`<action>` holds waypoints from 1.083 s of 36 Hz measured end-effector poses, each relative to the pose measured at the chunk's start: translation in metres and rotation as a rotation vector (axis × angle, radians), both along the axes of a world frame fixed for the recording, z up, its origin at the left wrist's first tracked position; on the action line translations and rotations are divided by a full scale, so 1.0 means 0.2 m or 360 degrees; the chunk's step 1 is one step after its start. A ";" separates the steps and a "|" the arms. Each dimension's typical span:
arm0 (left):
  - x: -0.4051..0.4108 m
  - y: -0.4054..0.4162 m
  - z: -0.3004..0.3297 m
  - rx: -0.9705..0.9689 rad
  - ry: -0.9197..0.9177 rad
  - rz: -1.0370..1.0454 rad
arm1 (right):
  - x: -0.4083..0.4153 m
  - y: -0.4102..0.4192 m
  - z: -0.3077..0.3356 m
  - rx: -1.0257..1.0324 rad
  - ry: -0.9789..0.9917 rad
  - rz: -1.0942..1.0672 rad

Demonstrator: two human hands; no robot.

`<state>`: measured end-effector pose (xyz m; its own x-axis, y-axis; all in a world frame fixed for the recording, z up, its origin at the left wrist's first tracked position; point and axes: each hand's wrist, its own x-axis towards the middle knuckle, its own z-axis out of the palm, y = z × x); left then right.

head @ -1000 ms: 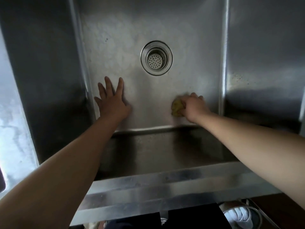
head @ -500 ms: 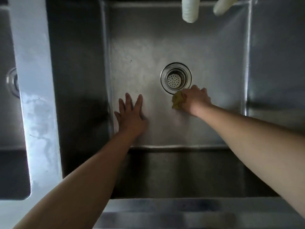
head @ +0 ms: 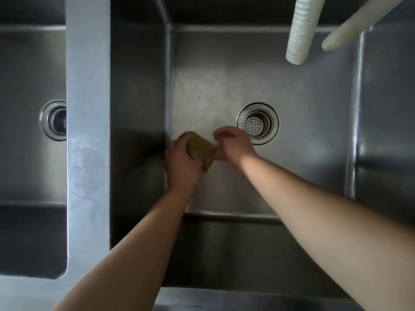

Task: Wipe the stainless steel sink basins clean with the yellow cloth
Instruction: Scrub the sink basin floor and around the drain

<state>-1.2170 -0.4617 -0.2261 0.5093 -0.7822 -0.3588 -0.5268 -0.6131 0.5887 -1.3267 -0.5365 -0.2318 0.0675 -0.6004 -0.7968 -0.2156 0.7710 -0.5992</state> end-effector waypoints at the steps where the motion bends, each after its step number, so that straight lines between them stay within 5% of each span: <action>1: -0.02 -0.01 0.00 0.0035 0.0093 0.0007 | -0.07 -0.02 -0.01 -0.0010 0.0030 -0.0025; 4: -0.09 -0.06 -0.01 0.0194 0.0353 0.0168 | -0.38 -0.05 -0.03 -0.0443 0.0622 0.0393; 7: -0.15 -0.14 -0.06 0.0322 0.0248 0.0364 | -0.71 -0.07 -0.01 -0.0668 0.1122 0.0661; 11: -0.23 -0.20 -0.05 0.0671 0.0259 0.0554 | -1.01 -0.05 -0.03 -0.0378 0.1388 0.1022; 17: -0.23 -0.26 -0.08 0.0642 0.0193 0.0593 | -1.12 0.08 -0.11 -0.0155 0.1394 0.1411; 26: -0.03 -0.54 -0.15 0.0252 -0.0109 -0.0646 | -1.07 0.08 -0.14 -0.0208 0.1383 0.1245; 32: -0.19 -0.64 -0.18 0.0008 -0.0122 -0.0998 | -1.06 0.08 -0.12 -0.0176 0.1390 0.1229; 36: -0.35 -0.67 -0.21 -0.0237 -0.0279 -0.0882 | -1.05 0.08 -0.11 -0.0159 0.1391 0.1248; 39: -0.42 -0.71 -0.23 -0.0143 -0.0379 -0.0559 | -1.05 0.08 -0.11 -0.0149 0.1364 0.1242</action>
